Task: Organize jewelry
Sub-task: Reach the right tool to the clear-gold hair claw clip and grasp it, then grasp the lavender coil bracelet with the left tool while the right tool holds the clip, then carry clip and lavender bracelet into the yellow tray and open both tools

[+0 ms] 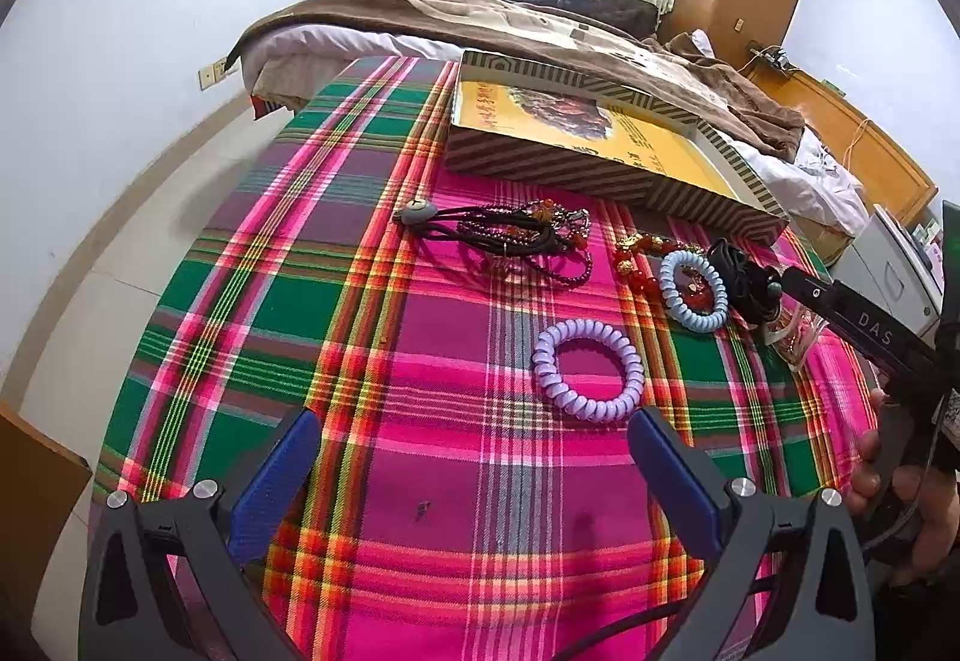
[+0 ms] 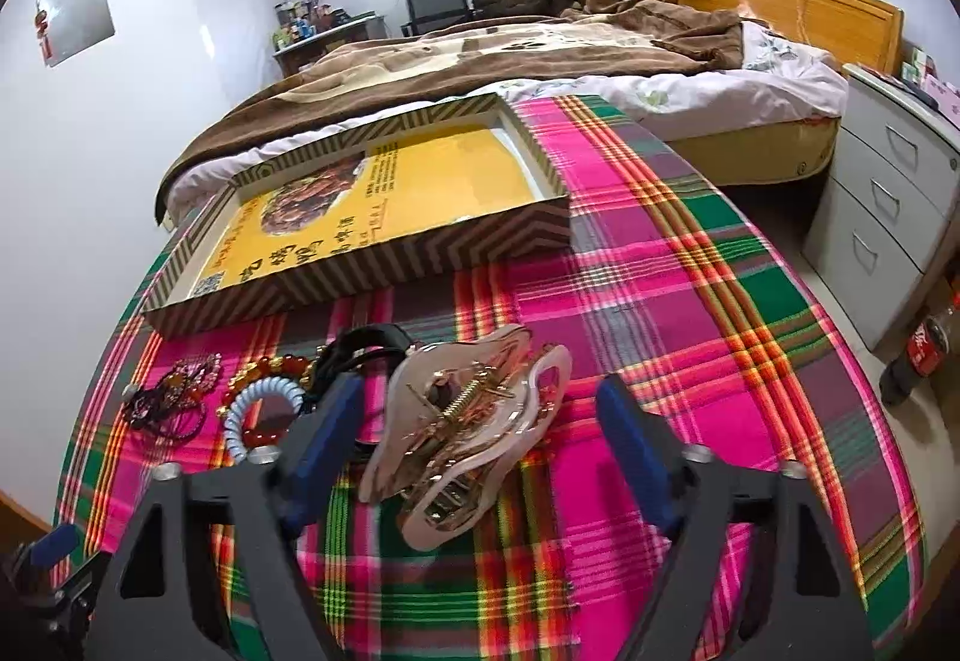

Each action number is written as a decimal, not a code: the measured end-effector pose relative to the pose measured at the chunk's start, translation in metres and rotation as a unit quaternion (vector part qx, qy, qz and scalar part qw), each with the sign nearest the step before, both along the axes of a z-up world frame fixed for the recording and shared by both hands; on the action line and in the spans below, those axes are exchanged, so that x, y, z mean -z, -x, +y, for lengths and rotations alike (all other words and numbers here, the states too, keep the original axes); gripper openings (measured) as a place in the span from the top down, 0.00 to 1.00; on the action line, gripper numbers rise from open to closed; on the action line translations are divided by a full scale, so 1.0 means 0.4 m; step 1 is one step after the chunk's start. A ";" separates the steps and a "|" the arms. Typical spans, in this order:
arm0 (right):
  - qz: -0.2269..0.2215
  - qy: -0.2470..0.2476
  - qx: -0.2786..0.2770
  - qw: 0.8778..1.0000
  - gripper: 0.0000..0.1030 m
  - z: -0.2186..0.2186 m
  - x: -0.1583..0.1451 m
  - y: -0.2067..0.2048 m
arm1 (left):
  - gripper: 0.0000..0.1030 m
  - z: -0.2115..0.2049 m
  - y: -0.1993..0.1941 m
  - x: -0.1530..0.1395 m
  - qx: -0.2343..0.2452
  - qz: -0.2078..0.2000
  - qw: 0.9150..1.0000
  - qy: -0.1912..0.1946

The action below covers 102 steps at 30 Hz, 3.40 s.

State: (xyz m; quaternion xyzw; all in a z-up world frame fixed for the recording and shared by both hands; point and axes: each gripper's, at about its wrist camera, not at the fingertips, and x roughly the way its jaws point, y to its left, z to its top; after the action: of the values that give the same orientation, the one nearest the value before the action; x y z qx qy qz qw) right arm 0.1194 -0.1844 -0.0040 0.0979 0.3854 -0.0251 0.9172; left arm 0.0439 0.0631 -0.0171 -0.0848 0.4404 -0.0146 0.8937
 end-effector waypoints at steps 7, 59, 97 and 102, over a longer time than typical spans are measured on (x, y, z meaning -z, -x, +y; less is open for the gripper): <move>-0.009 -0.006 -0.011 1.000 0.52 -0.008 -0.013 0.015 | 0.00 -0.006 -0.010 0.005 0.004 0.005 1.000 0.019; -0.003 0.049 -0.077 0.996 0.52 -0.100 -0.016 0.076 | 0.34 -0.084 -0.131 0.038 0.031 0.028 0.995 -0.088; -0.063 0.053 -0.104 0.991 0.53 -0.084 -0.153 0.010 | 0.90 -0.095 -0.196 -0.146 0.081 -0.052 0.995 -0.032; -0.067 0.052 -0.116 0.990 0.53 -0.081 -0.178 -0.059 | 0.90 -0.078 -0.266 -0.182 0.075 -0.063 0.995 -0.016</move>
State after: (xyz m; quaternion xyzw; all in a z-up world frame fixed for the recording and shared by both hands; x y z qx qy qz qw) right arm 0.1429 -0.2167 0.0673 0.0058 0.3304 0.0683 0.9413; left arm 0.1502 0.0320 0.0556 -0.0359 0.3881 -0.0796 0.9175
